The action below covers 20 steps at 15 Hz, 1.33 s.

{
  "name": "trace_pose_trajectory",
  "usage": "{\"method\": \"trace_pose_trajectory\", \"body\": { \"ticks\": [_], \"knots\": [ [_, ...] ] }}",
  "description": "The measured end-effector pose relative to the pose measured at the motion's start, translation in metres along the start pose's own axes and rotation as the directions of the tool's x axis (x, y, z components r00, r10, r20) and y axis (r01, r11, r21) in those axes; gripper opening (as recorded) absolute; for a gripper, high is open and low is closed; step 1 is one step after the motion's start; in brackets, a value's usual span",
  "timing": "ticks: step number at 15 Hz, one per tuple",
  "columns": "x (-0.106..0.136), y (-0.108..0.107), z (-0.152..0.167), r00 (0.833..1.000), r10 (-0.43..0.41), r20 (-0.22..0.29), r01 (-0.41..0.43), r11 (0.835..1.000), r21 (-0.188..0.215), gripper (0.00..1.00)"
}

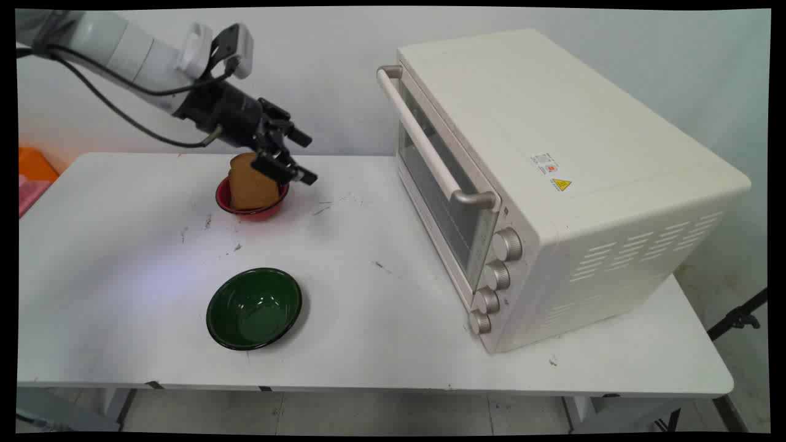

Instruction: Open the oven

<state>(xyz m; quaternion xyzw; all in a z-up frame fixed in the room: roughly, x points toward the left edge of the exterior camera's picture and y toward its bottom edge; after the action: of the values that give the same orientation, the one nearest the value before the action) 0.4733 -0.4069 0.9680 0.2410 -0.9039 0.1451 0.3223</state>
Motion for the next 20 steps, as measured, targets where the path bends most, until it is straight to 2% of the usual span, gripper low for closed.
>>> {"method": "trace_pose_trajectory", "body": {
  "ticks": [15,16,20],
  "knots": [
    [0.088,0.017,0.014,0.987,-0.072,-0.141,0.074,0.997,0.009,1.0],
    [0.092,0.018,0.015,0.986,-0.077,-0.149,0.079,0.997,0.011,0.0],
    [0.108,0.022,0.021,0.981,-0.087,-0.174,0.091,0.996,0.018,0.0]
  ]
}}
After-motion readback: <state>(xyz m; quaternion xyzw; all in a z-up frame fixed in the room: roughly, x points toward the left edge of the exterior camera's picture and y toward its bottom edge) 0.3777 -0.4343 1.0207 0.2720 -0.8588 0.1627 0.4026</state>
